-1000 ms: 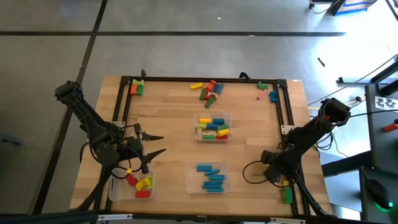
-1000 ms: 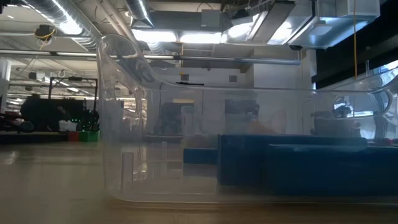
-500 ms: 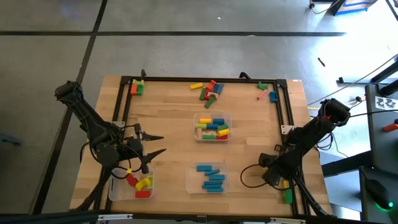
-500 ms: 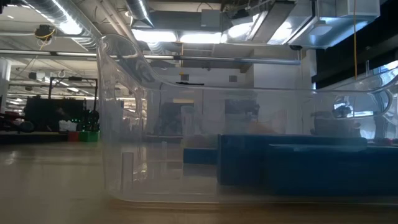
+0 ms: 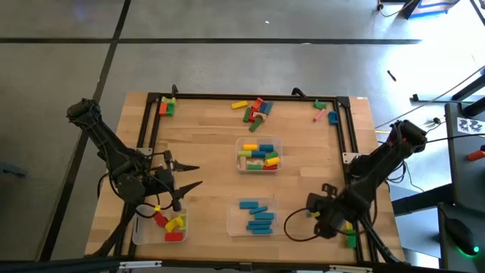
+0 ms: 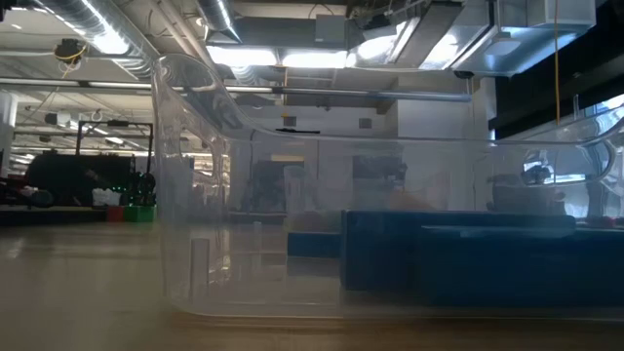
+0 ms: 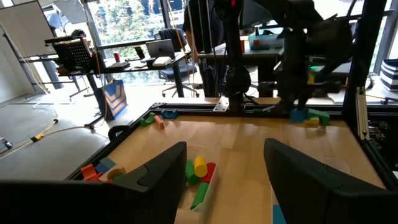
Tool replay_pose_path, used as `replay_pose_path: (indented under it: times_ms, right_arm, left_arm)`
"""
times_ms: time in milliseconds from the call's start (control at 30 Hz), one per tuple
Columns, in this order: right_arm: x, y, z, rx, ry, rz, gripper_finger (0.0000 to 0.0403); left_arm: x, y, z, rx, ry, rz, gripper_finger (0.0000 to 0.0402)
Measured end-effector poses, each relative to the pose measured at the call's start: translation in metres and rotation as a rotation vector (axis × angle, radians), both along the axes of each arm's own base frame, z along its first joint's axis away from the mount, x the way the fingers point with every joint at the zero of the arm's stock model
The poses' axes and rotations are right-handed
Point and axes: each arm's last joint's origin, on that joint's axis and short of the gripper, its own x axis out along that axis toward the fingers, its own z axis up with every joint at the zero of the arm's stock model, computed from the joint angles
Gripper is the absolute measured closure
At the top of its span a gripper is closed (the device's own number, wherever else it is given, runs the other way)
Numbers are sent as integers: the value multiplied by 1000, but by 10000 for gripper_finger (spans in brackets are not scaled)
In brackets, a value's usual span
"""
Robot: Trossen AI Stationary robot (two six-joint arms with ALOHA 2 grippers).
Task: Sort blocks by size
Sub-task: Put the blue arch block into the bottom left transparent bin
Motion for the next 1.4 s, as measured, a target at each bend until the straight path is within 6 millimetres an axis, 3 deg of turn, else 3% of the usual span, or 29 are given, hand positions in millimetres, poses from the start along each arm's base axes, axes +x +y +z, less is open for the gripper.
replay_pose_path:
  times_ms: [200, 400, 833, 1033, 1400]
  right_arm:
    - [31, 4, 29, 22, -290, 52, 367]
    - [59, 6, 38, -21, -546, 115, 353]
    - [142, 19, 12, -114, -964, 299, 355]
    - [177, 13, -5, -183, -1149, 315, 361]
    - [250, -1, -32, -251, -1148, 266, 358]
  left_arm:
    - [0, 0, 0, 0, 0, 0, 192]
    - [0, 0, 0, 1, 1, 0, 192]
    - [0, 0, 0, 6, 4, 0, 192]
    - [0, 0, -1, 10, 7, 0, 192]
    - [1, 2, -2, 14, 13, 10, 192]
